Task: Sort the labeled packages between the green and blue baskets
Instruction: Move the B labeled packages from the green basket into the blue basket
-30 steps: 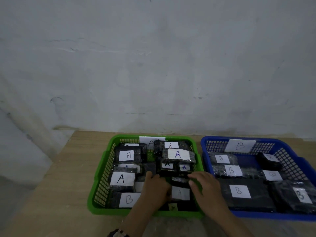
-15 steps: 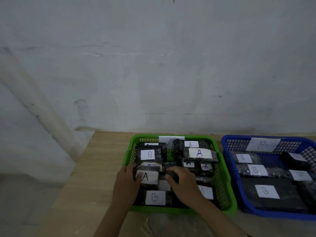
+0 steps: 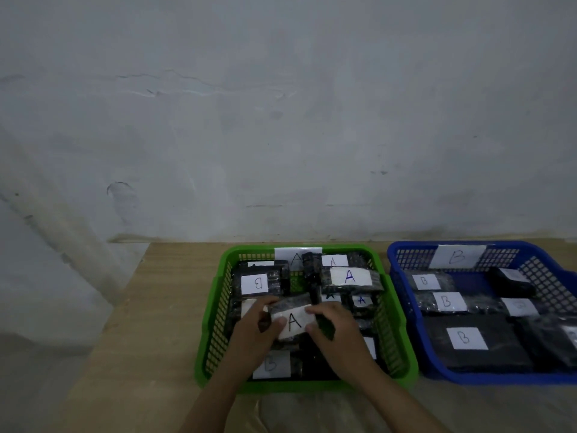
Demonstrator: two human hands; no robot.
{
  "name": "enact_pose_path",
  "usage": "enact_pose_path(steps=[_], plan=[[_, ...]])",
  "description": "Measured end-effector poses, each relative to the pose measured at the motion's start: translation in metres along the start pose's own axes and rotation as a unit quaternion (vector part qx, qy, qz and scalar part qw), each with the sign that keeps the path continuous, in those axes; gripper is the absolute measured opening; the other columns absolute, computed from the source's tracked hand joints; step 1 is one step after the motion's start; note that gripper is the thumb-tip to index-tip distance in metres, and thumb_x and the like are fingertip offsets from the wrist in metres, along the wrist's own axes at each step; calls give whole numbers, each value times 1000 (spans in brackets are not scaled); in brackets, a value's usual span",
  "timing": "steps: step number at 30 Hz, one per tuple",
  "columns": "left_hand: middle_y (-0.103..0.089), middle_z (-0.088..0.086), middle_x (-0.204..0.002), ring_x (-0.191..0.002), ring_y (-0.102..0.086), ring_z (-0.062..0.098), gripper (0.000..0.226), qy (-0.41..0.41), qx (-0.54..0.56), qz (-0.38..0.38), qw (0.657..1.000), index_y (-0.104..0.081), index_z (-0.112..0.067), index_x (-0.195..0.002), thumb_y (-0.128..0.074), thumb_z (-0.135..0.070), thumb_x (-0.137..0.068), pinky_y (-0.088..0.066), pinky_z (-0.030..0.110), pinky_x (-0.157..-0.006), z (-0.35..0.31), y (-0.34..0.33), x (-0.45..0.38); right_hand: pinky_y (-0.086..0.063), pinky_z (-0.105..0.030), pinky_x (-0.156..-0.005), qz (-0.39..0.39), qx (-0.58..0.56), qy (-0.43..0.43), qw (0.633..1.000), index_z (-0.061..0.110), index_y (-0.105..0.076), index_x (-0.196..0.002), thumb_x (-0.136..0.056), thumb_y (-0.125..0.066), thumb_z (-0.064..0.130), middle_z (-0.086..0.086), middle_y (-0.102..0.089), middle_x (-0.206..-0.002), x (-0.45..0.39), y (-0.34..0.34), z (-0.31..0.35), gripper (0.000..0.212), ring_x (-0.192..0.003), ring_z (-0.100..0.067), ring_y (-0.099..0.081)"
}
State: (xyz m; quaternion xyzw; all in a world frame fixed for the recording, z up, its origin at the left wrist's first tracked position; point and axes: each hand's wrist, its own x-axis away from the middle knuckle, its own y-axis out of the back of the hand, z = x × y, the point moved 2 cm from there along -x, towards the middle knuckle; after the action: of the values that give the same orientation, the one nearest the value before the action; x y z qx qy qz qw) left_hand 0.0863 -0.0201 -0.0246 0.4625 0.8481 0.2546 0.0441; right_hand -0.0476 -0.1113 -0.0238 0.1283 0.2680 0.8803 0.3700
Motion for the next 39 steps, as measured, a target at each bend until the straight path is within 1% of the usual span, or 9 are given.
enact_pose_path(steps=[3,5,8,12,15,21,29,35,39], plan=[[-60,3,-96,-71,-57,8,24,1,4,-1,1000,-48,-30,-111,-55,-25,-89,-44,8,-50,-13,-22,-6,-34,-31,-104,-47,54,-2,997,24,-59,-113,-89,-54,26,8,-43,-117,7,25,-18,24,-118,-10,-37],[-60,1,-101,-76,-59,14,26,-3,-18,1,1000,-47,-30,-114,-54,-25,-89,-47,17,-59,-19,-36,-10,-33,-36,-107,-93,83,-29,992,22,-59,-113,-90,-54,23,3,-45,-124,11,43,-33,25,-123,-14,-36],[-58,-2,-101,-80,-56,12,31,-16,-65,27,997,-45,-27,-119,-54,-26,-89,-44,17,-64,-24,-59,-15,-27,-30,-106,-145,113,-54,981,16,-57,-117,-91,-49,13,-4,-44,-131,19,65,-53,27,-125,-18,-36],[-61,4,-98,-67,-54,6,36,-19,-102,100,990,-44,-25,-123,-54,-26,-89,-39,3,-52,-26,-98,-21,-26,-22,-105,-126,76,-63,987,11,-52,-121,-94,-40,7,-3,-36,-138,25,73,-66,30,-127,-16,-36],[-56,5,-103,-71,-54,8,43,10,-110,122,986,-41,-19,-127,-57,-24,-88,-42,9,-57,-27,-122,-27,-23,-18,-103,-118,72,-53,989,14,-50,-123,-95,-37,9,0,-33,-142,26,73,-70,31,-127,-10,-33],[-56,10,-116,-103,-54,23,35,7,-206,68,976,-51,-12,-115,-61,-26,-85,-44,28,-84,-34,-129,-40,-19,-16,-105,-107,87,-39,990,17,-50,-124,-95,-40,12,1,-30,-144,24,74,-74,31,-130,-9,-29],[-64,-3,-101,-87,-57,11,19,-48,-212,-55,974,-57,-23,-102,-52,-35,-88,-44,21,-71,-37,-93,-16,-19,-47,-111,-143,194,-8,970,16,-60,-115,-90,-50,15,-7,-41,-142,23,55,-69,26,-139,-26,-24],[-59,-3,-108,-100,-52,14,22,-31,-281,-143,948,-56,-24,-107,-49,-35,-90,-43,23,-80,0,-23,13,4,-33,-112,-49,191,19,980,31,-50,-121,-94,-40,37,10,-40,-140,19,17,-47,30,-141,-10,-11],[-56,0,-113,-99,-57,18,30,53,-305,-109,945,-48,-22,-114,-49,-39,-89,-47,28,-78,17,4,27,-6,-29,-99,13,178,17,984,32,-54,-109,-91,-40,47,9,-54,-118,17,-9,-28,27,-124,-10,-34]])
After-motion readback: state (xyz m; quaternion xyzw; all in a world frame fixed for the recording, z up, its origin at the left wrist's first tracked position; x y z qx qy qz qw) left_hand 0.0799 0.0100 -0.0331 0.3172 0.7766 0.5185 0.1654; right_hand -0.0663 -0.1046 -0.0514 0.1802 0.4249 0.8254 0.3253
